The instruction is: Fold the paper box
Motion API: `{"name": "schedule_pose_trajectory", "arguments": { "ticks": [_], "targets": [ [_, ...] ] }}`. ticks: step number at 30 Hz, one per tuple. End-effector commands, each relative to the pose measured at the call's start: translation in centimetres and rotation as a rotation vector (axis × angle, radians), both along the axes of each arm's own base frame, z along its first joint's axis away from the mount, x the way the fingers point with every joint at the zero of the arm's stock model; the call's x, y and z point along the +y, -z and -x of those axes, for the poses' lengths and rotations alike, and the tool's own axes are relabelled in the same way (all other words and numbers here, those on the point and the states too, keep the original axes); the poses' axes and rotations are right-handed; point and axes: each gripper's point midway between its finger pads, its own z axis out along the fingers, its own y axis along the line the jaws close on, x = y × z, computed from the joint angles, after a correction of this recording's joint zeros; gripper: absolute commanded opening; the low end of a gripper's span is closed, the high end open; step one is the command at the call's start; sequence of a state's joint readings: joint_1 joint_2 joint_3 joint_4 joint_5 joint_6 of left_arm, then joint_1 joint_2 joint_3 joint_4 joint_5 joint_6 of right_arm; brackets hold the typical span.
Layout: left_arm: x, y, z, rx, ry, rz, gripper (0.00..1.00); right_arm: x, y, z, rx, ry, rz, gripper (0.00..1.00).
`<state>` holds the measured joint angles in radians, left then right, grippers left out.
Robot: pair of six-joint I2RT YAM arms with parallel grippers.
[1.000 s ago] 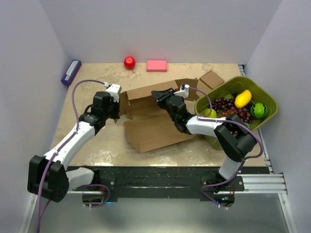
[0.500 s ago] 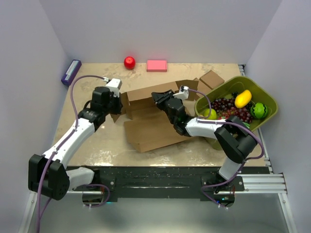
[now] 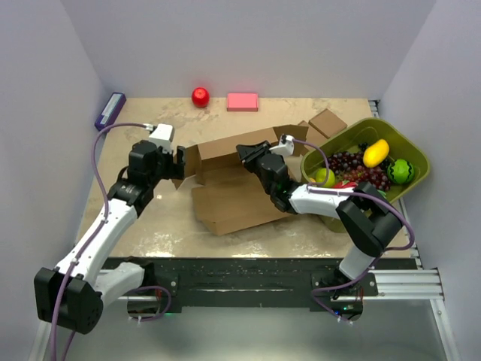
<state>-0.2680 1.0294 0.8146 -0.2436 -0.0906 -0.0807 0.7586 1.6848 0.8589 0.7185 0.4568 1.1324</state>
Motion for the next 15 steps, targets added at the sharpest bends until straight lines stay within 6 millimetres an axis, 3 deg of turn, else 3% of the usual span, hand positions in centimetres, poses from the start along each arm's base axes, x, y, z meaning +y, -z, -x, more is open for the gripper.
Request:
{"name": "schedule_pose_trajectory", "arguments": {
  "ticks": [1,5,7,8,9,11,15],
  "targets": [
    [-0.1,1.7,-0.9,0.029,0.026,-0.029,0.77,-1.8,1.0,0.1,0.020,0.058,0.061,0.27],
    [-1.4,2.5,-1.8,0.068,0.076,-0.009,0.61,-1.9,1.1,0.1,0.020,0.061,0.064,0.27],
    [-2.6,2.8,-2.1,0.079,0.125,0.027,0.46,-1.8,1.2,0.1,0.020,0.061,0.064,0.27],
    [-3.2,2.5,-2.4,0.063,0.146,0.051,0.39,-1.8,1.3,0.1,0.020,0.061,0.065,0.27],
    [-4.0,2.7,-2.3,0.072,0.183,0.074,0.20,-1.8,1.4,-0.1,0.021,0.064,0.065,0.27],
    [-4.4,2.3,-2.5,0.069,0.191,0.092,0.02,-1.7,1.6,-0.1,0.022,0.062,0.070,0.27],
    [-3.9,1.5,-3.1,0.067,0.141,0.095,0.00,-1.7,2.0,-0.3,0.024,0.066,0.084,0.26]
  ]
}}
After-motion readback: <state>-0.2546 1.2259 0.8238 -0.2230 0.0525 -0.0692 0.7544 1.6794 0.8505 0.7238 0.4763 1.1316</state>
